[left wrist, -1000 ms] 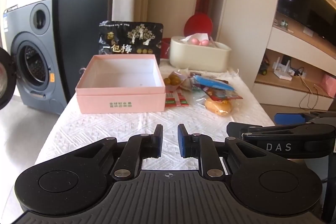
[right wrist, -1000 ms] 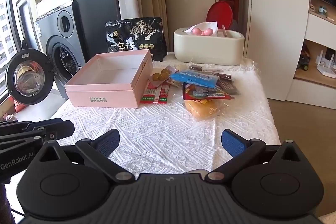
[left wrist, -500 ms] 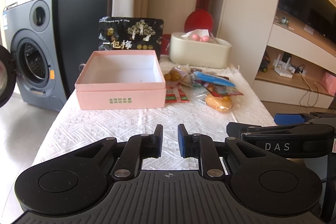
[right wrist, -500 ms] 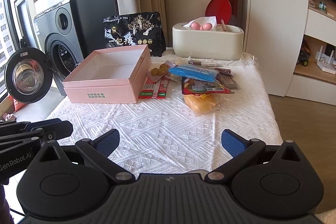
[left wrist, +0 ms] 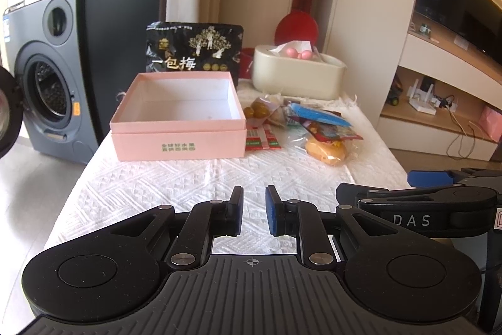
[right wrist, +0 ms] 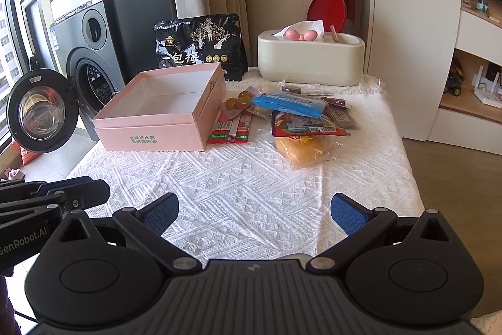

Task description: Organize snacks

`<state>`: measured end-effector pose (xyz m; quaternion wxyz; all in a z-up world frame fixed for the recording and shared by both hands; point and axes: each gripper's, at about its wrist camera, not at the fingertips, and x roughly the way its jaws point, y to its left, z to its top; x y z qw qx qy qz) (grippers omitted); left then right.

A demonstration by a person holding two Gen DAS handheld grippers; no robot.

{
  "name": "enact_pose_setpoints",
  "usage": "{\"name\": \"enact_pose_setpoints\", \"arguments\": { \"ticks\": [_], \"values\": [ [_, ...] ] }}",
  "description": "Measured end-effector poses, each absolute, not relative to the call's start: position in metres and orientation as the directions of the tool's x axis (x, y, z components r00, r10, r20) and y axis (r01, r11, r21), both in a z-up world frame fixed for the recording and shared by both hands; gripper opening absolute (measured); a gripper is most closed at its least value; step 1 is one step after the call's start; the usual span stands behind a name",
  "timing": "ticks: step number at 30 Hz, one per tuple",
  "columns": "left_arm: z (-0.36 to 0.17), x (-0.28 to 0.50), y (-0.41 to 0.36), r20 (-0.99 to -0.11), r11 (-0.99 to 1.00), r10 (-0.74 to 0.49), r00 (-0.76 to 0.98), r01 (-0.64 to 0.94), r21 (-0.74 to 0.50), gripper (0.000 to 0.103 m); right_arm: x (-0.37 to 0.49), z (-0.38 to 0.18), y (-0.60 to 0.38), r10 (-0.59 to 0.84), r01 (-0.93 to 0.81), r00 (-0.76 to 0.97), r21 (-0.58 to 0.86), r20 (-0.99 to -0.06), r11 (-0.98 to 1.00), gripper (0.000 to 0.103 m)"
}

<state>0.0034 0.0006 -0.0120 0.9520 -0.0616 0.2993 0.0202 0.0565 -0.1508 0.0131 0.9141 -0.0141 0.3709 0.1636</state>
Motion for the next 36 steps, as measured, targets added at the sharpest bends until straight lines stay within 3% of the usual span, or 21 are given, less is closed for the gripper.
{"name": "enact_pose_setpoints", "arguments": {
  "ticks": [36],
  "values": [
    [-0.0109, 0.0093, 0.0039, -0.594, 0.99, 0.001, 0.804, -0.083, -0.111, 0.019, 0.0559, 0.0116, -0.1519, 0.284, -0.305, 0.664, 0.096, -0.692, 0.947, 0.103]
  ]
}}
